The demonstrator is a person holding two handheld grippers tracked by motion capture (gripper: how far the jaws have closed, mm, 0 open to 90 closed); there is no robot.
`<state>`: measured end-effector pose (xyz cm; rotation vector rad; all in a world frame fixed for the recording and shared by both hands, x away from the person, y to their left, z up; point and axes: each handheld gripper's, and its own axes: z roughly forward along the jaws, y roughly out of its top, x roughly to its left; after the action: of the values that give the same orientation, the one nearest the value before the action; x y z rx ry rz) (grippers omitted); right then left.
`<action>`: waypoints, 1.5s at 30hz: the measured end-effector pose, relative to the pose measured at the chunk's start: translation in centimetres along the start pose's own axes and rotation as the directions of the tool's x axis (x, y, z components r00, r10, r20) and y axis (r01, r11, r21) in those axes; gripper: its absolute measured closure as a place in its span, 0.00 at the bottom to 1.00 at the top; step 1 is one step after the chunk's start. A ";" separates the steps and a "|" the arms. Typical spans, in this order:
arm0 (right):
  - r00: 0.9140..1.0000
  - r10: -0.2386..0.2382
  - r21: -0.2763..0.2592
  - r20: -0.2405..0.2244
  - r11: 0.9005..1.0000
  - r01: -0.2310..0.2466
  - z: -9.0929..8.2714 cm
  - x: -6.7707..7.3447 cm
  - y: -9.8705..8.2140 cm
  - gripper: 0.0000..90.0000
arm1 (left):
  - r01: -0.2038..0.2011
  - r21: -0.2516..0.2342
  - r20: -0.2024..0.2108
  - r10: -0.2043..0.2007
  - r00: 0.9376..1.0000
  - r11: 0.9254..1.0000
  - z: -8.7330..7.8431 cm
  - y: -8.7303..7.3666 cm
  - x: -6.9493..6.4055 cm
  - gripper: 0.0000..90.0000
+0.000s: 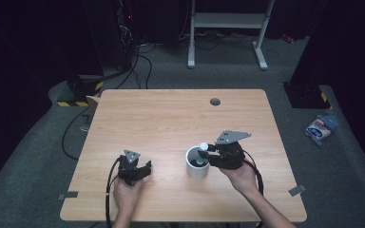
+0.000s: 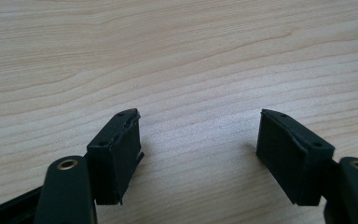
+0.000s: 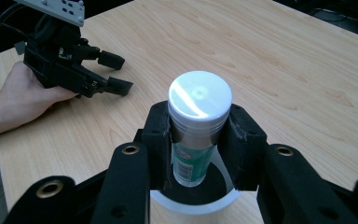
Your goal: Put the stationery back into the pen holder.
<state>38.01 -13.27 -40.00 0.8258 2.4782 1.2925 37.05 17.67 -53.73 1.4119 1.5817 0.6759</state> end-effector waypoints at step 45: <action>0.999 0.016 0.063 0.045 0.998 -0.019 2.0 0.6 -2.3 0.51 | 0.012 -0.004 0.011 -0.012 1.000 1.000 0.0 0.0 0.0 0.33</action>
<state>37.53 -12.60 -43.02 0.8834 2.4942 1.1939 37.00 17.63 -53.73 1.3995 1.5784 0.6635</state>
